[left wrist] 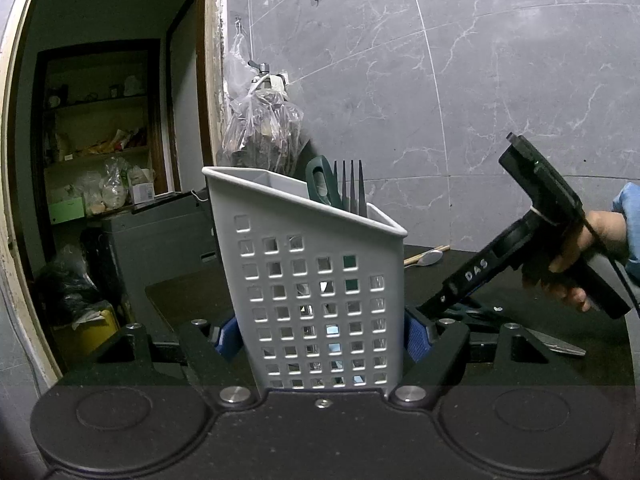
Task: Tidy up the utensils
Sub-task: 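Lower the right gripper onto the green scissors and close on the handles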
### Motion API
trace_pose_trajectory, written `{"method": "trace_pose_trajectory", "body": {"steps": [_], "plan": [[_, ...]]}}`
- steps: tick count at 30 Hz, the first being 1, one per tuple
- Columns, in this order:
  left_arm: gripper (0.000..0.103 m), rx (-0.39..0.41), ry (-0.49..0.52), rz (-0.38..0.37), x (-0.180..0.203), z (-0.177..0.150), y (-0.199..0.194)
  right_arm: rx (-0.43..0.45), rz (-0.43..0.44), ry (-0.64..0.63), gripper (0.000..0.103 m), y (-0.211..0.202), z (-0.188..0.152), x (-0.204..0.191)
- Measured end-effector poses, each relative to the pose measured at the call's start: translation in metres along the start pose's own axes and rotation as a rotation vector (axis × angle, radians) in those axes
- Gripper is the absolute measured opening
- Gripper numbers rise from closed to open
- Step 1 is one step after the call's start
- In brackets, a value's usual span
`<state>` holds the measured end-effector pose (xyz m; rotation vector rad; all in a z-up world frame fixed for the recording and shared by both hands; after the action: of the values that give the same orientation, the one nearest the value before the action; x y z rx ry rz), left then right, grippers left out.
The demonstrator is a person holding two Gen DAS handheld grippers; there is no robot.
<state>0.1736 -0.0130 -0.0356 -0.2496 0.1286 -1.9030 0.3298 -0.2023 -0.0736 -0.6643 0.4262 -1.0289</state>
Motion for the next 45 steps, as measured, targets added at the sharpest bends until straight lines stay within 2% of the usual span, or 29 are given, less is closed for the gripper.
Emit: {"method": "trace_pose_trajectory", "body": {"steps": [3,7,16,18,20,24,27,29,32,34,35,36,45], "plan": [[0.078,0.0,0.0,0.0,0.0,0.0,0.0,-0.008,-0.036,-0.05,0.071,0.002,0.0,-0.006],[0.078,0.0,0.0,0.0,0.0,0.0,0.0,-0.01,-0.028,-0.064,0.062,0.004,0.002,-0.01],[0.078,0.0,0.0,0.0,0.0,0.0,0.0,-0.048,-0.015,-0.034,0.06,0.004,0.005,-0.006],[0.078,0.001,-0.001,0.0,0.0,0.0,0.0,-0.054,-0.02,-0.036,0.056,0.004,0.005,-0.004],[0.078,0.0,0.0,0.0,0.0,0.0,0.0,-0.069,-0.053,-0.053,0.036,0.004,0.005,-0.002],[0.078,0.0,0.0,0.0,0.001,0.0,0.0,-0.085,-0.068,-0.062,0.035,0.004,0.004,0.0],[0.078,0.0,0.0,0.0,0.001,0.0,0.0,-0.096,-0.076,-0.067,0.039,0.004,0.005,-0.001],[0.078,0.0,0.0,0.0,0.001,0.0,0.0,-0.102,-0.074,-0.079,0.047,0.005,0.006,-0.004],[0.078,0.0,0.0,0.0,0.001,0.0,0.0,-0.106,-0.092,-0.114,0.049,0.007,0.006,-0.009],[0.078,0.0,0.0,0.0,0.001,0.0,0.0,-0.104,-0.089,-0.112,0.047,0.007,0.006,-0.01],[0.078,0.0,-0.001,0.0,0.0,0.001,0.0,-0.102,-0.087,-0.112,0.035,0.006,0.005,-0.01],[0.078,0.001,-0.002,-0.001,0.0,0.0,0.0,-0.099,-0.089,-0.103,0.033,0.005,0.005,-0.008],[0.078,-0.002,-0.003,-0.001,0.002,0.0,0.001,-0.048,-0.058,-0.059,0.032,0.004,0.005,-0.002]]}}
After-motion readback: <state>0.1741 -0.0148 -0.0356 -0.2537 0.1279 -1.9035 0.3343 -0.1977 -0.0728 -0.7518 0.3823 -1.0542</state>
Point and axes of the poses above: each gripper's, at about its wrist camera, not at the fingertips, and y roughly the way its jaws point, x to its right, z to its top, the point moved 9 cm from there along y, roughly the way its jaws point, and after that the axes turned 14 degrees about -y, right-handed, at the moved point
